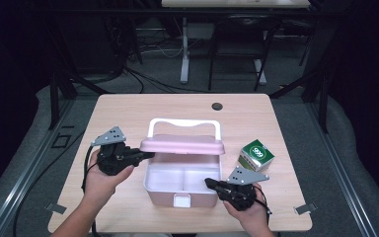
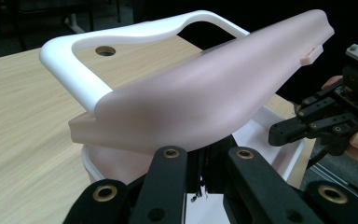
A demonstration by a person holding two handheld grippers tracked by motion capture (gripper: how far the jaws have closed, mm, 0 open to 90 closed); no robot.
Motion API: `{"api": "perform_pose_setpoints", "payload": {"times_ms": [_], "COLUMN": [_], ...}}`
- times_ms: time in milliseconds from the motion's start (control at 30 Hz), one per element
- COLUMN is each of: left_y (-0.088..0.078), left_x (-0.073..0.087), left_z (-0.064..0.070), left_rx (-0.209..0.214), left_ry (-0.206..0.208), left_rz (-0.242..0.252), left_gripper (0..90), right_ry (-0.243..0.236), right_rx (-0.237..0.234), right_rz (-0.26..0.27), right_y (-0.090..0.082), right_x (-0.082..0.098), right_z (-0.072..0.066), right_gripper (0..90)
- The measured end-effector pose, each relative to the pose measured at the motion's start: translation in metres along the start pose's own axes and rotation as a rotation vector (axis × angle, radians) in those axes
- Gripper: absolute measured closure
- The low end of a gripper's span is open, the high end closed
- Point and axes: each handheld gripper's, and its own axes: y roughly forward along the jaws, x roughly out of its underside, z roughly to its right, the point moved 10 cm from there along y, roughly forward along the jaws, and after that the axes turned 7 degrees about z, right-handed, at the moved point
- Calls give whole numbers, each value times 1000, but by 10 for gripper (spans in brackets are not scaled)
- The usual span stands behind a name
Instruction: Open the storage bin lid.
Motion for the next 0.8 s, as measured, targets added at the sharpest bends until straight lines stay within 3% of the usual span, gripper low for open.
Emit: {"api": "perform_pose_setpoints", "payload": {"times_ms": [800], "left_y": [8], "left_x": [-24], "left_z": [-15], "left_rx": [-25], "left_ry": [-10], "left_rz": [10], "left_gripper": [880], "right_ry": [-5], "right_rx": [-4], "right_rz": [5], "right_y": [1], "right_x": [1], "right_z": [0], "right_gripper": [900]}}
